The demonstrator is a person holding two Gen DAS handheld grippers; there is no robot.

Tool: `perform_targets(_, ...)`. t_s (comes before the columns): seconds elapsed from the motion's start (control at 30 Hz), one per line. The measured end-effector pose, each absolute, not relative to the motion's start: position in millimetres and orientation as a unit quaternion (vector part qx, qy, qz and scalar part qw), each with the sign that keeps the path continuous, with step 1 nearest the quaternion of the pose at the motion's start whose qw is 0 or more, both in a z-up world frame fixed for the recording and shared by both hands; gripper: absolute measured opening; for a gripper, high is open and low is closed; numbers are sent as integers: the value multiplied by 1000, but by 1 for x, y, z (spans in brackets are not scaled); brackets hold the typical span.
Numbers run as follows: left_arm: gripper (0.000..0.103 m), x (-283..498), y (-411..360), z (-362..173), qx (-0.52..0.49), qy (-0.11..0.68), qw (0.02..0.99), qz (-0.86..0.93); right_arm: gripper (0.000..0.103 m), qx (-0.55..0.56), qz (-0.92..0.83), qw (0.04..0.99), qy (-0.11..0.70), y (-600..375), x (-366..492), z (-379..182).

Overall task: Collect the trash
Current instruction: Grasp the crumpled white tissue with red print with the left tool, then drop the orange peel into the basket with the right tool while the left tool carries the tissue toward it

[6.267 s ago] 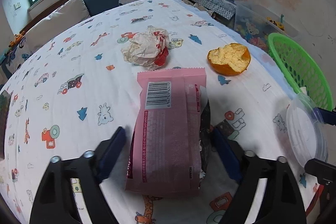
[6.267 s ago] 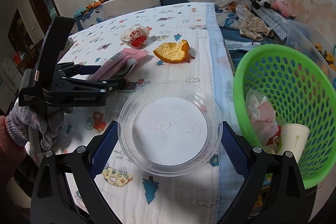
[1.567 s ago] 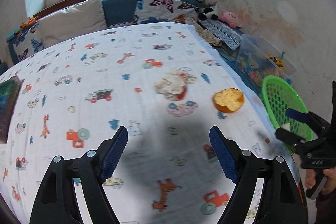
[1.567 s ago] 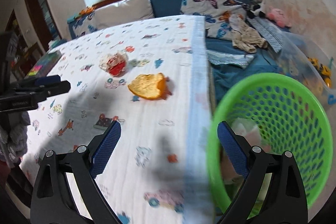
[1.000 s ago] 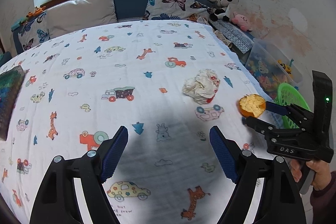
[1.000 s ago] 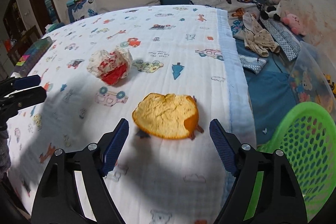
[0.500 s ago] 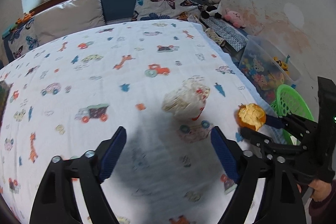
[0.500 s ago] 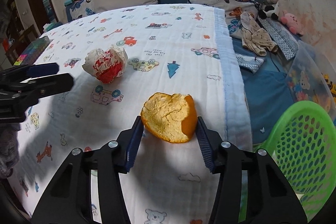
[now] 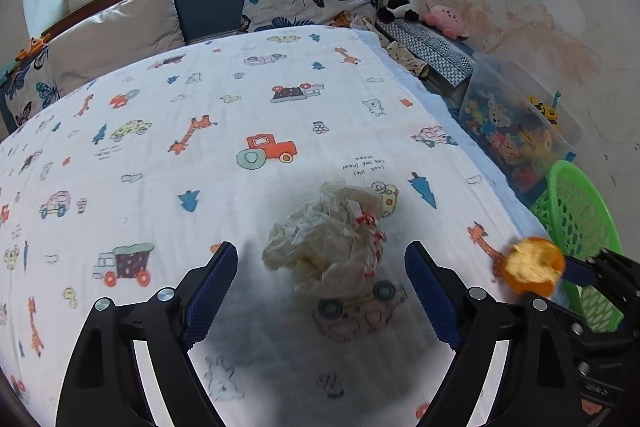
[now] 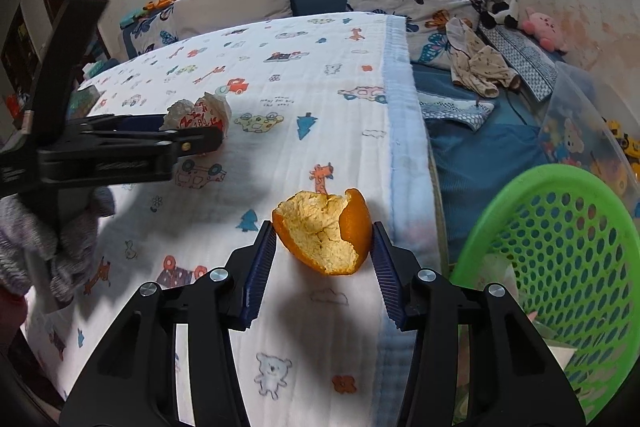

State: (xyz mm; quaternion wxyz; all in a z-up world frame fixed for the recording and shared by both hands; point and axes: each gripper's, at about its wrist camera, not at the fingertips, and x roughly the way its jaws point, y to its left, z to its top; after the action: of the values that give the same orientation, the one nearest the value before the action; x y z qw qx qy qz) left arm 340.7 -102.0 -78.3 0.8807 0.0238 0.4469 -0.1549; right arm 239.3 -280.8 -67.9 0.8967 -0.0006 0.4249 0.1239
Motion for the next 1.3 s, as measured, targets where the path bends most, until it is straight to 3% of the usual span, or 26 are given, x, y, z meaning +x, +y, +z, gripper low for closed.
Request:
perform_targets(0.1,81,346,-103,-82,17,448,881,-152,49,6,121,898,424,-286,235,-68)
perform_targets(0.23,60,350,-105,-87,13,454,878,-150,49,13,117,898,424,-293,228,-68)
perform_targets(0.37,50,347,-102,-86,4,451,880,-149,49,19,114,899,422,-298,220,-66)
perform_targets(0.8,46,292,-102,-54,16,424,890,-166,49,30,92,907,410,-321,183,-56)
perform_targets(1.3,46,236,-160,-18,43,393,887,-240,49,53,25,913,404,-386,144,-50)
